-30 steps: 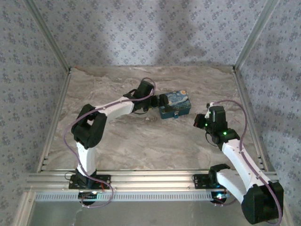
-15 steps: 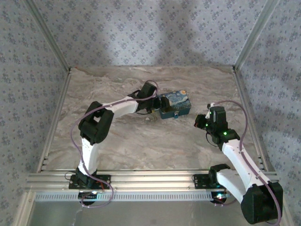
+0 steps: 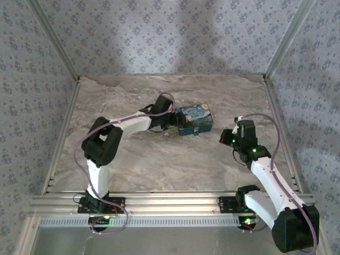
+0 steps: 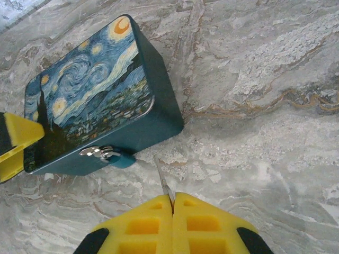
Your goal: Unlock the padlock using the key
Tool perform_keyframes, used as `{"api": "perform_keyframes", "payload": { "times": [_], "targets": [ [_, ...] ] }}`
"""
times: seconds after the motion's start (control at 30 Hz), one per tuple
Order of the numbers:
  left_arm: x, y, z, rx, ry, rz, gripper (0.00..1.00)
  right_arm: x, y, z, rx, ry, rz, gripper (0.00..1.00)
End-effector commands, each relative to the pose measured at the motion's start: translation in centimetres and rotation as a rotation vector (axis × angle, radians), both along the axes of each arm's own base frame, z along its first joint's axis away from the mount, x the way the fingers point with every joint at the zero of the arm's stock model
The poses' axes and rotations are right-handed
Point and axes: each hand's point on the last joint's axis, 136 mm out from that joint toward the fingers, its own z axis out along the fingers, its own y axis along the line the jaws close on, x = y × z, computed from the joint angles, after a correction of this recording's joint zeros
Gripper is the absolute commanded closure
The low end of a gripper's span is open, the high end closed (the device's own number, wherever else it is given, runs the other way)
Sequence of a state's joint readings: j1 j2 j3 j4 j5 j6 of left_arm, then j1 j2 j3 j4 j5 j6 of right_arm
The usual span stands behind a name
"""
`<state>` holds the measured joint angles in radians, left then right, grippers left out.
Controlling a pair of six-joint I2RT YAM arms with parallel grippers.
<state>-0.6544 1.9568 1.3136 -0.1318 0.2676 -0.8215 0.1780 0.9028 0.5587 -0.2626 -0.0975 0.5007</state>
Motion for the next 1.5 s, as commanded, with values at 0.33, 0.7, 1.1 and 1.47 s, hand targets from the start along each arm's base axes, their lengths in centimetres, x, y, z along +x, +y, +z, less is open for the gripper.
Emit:
{"api": "perform_keyframes", "payload": {
  "times": [0.33, 0.7, 1.1, 1.47],
  "targets": [
    [0.6, 9.9, -2.1, 0.166, 0.032, 0.098, 0.30, 1.1, 3.0, 0.3, 0.092, 0.014, 0.131, 1.00],
    [3.8, 12.8, 0.5, 0.189, -0.068, 0.084, 0.24, 1.9, 6.7, 1.6, 0.152, -0.020, 0.279, 1.00],
    [0.9, 13.9, 7.9, 0.080, -0.390, 0.038, 0.16, 5.3, 13.3, 4.0, 0.300, -0.120, 0.470, 1.00],
    [-5.5, 11.2, 6.4, -0.077, -0.508, -0.139, 0.13, 9.8, 17.9, 0.4, 0.281, -0.047, 0.560, 1.00]
  ]
}}
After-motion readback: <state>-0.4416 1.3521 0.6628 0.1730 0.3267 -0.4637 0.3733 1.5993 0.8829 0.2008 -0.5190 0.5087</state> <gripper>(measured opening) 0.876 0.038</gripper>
